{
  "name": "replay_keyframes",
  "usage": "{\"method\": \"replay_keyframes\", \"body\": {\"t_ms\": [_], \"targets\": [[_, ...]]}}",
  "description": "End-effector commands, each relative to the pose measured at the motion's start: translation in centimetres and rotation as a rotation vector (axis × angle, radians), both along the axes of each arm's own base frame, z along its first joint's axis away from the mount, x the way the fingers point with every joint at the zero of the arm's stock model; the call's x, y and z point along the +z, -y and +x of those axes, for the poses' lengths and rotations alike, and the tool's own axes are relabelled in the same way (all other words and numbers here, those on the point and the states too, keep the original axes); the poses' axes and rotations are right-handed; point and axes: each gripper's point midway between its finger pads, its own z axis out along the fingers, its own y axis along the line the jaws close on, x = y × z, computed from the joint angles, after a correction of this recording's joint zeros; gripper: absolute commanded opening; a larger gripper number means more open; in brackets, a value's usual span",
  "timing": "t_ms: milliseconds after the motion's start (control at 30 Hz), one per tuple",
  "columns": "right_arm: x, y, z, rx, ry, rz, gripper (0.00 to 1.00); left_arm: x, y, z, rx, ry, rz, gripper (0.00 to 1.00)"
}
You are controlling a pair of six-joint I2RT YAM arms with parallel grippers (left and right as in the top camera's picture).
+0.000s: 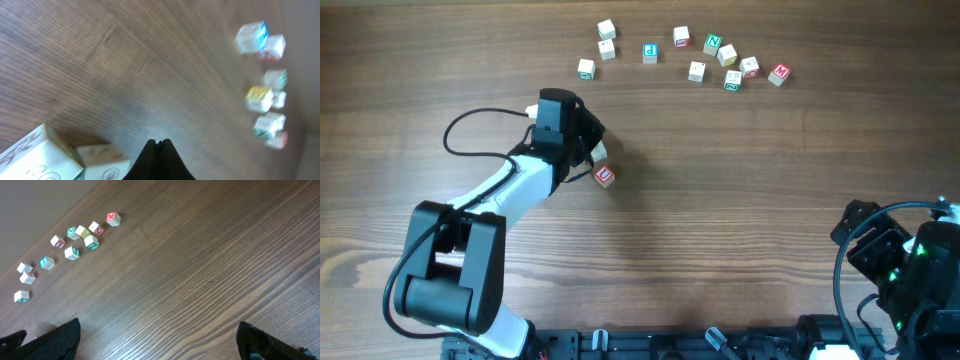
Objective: Form a circle
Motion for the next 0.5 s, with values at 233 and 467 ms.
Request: {"method": "replay_keyframes", "body": {"t_ms": [233,467], "targets": [[0.2,0.1,0.0,-0.008,0.012,0.001,1.00,5.0,-1.6,3.2,-0.081,0.061,0.250,0.04],[0.2,0.1,0.0,-0.008,0.012,0.001,1.00,2.2,-1.1,4.5,-0.070,0.055,0.249,0.04]]}}
